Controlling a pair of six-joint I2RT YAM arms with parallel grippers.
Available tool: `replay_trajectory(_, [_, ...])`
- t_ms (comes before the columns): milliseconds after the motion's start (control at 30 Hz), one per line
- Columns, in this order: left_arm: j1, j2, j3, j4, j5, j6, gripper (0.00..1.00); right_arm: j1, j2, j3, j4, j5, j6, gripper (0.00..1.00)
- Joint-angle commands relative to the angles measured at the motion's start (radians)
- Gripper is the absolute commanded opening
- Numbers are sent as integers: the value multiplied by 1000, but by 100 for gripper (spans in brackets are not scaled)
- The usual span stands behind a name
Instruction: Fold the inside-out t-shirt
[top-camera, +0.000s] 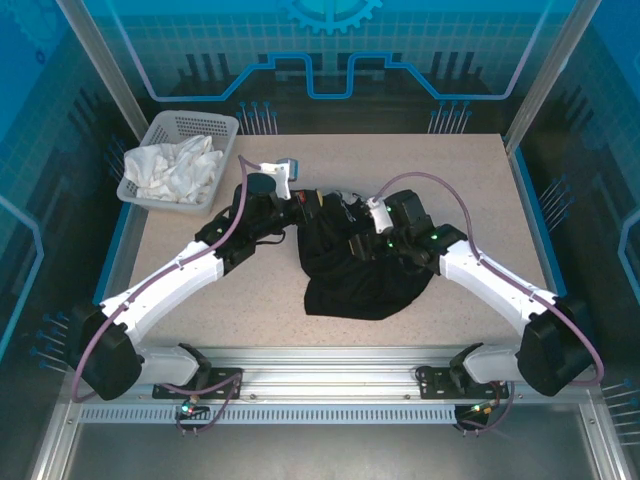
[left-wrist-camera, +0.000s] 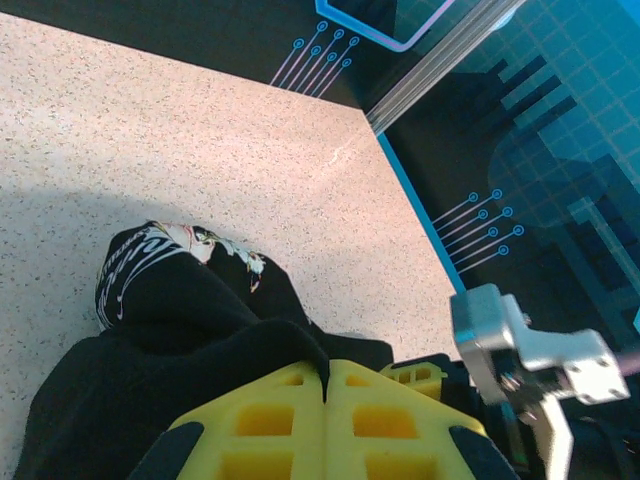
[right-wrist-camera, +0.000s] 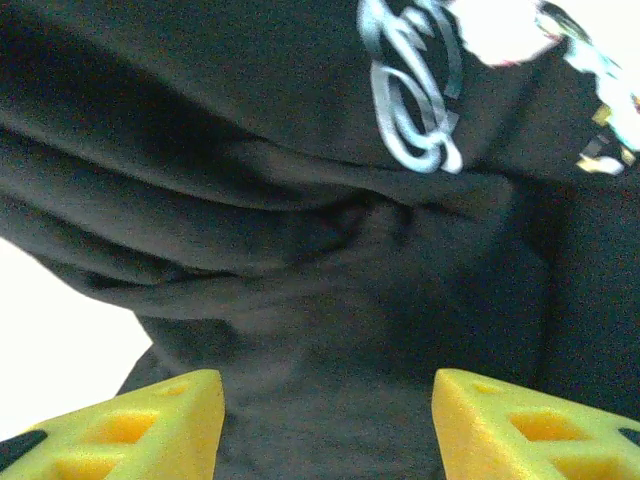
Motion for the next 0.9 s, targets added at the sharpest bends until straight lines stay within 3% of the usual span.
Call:
replay_trajectory(0, [2, -38, -7, 50, -1, -12, 0, -43, 27, -24, 133, 22, 82, 58])
replay_trajectory(133, [1, -45, -13, 59, -4, -14, 0, -57, 114, 9, 206, -76, 140, 59])
replay_trajectory(333, [1, -59, -15, 56, -11, -8, 0, -66, 230, 37, 209, -51, 160, 56])
replay_trajectory(400, [1, -64, -10, 46, -19, 2, 0, -69, 234, 14, 221, -42, 165, 49])
replay_trajectory(567, [9, -90, 6, 9, -98, 35, 0, -109, 115, -18, 246, -41, 139, 12])
replay_trajectory(667, [50, -95, 21, 7, -131, 23, 0, -152, 30, 21, 252, -68, 84, 0])
replay_trajectory(867, [222, -84, 174, 19, -137, -48, 0, -258, -8, 353, 199, -170, -15, 0])
